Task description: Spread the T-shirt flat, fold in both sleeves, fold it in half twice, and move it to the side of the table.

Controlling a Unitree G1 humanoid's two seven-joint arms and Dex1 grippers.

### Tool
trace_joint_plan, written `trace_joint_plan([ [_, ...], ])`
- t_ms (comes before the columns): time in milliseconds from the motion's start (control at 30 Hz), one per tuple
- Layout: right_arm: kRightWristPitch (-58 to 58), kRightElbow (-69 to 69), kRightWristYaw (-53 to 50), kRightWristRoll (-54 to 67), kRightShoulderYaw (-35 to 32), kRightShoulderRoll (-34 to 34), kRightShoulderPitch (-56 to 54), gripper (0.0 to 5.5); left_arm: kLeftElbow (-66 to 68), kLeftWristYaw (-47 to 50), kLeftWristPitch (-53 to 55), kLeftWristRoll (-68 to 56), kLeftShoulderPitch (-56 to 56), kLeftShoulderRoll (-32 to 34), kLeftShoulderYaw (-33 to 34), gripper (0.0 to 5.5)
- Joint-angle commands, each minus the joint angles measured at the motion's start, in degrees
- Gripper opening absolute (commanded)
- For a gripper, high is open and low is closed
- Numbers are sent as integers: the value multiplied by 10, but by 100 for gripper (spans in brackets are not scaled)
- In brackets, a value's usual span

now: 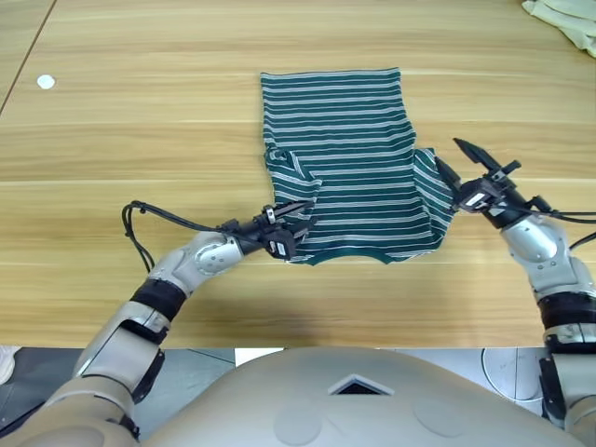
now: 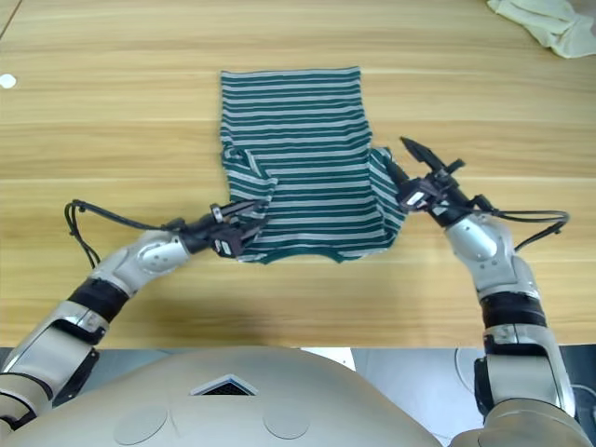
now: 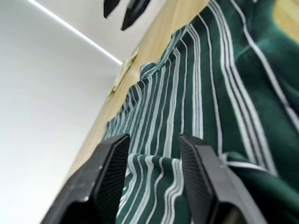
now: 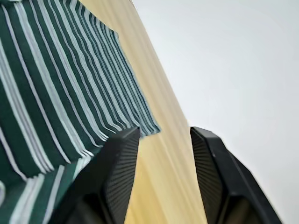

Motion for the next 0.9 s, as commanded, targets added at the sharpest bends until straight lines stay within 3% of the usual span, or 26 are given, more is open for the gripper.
trace_joint_plan([
  [33, 27, -39, 7, 19, -37, -32, 11, 200, 11, -78, 29, 12, 65, 34, -34, 196],
  [500, 74, -117, 33, 26, -70, -44, 48, 200, -28, -135, 84, 5, 142, 81, -45, 196],
  [900, 87, -130, 32, 17, -57, -30, 42, 200, -78, -187, 82, 24, 153, 132, -68, 196],
])
